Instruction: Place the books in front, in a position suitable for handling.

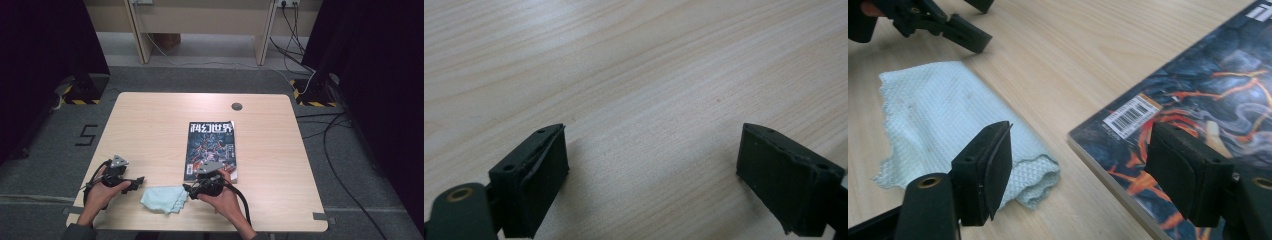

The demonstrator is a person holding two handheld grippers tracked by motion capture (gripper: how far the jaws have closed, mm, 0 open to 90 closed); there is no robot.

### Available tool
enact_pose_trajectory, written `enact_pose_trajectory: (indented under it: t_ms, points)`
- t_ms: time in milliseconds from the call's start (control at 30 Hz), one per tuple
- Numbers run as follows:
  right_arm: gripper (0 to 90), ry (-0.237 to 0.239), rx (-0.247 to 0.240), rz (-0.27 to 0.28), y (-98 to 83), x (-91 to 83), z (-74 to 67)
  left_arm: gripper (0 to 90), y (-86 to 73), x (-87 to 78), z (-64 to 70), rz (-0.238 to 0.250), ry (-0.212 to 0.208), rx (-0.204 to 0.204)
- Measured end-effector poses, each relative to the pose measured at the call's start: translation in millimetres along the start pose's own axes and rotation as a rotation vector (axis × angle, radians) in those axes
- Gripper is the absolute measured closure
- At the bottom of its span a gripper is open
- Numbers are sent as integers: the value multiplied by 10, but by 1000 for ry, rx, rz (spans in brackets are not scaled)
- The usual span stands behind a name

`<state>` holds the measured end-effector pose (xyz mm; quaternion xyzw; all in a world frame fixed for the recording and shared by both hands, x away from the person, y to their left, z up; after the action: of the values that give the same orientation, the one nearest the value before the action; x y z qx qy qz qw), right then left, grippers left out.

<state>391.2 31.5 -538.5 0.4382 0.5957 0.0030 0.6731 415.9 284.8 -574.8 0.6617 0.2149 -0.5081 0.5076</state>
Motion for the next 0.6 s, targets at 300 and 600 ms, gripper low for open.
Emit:
enact_pose_trajectory:
  t_ms: [300, 600]
  points:
    - [301, 68, -35, 9, 102, 103, -188, 111, 3, 5, 0, 0, 1, -1]
    - [271, 92, -70, -25, 116, 272, -338, 99, 5, 10, 2, -3, 2, -1]
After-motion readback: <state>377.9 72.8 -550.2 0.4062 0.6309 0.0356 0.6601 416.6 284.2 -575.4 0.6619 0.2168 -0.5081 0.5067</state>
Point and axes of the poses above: each handheld gripper's, and its own axes: x roughly forward along the jaws, y roughly out of its top, z roughly to its right, the point moved 8 cm from there along x, roughly forward along the jaws, and after that the axes turned 15 degrees about -z, right-handed, at the moved point
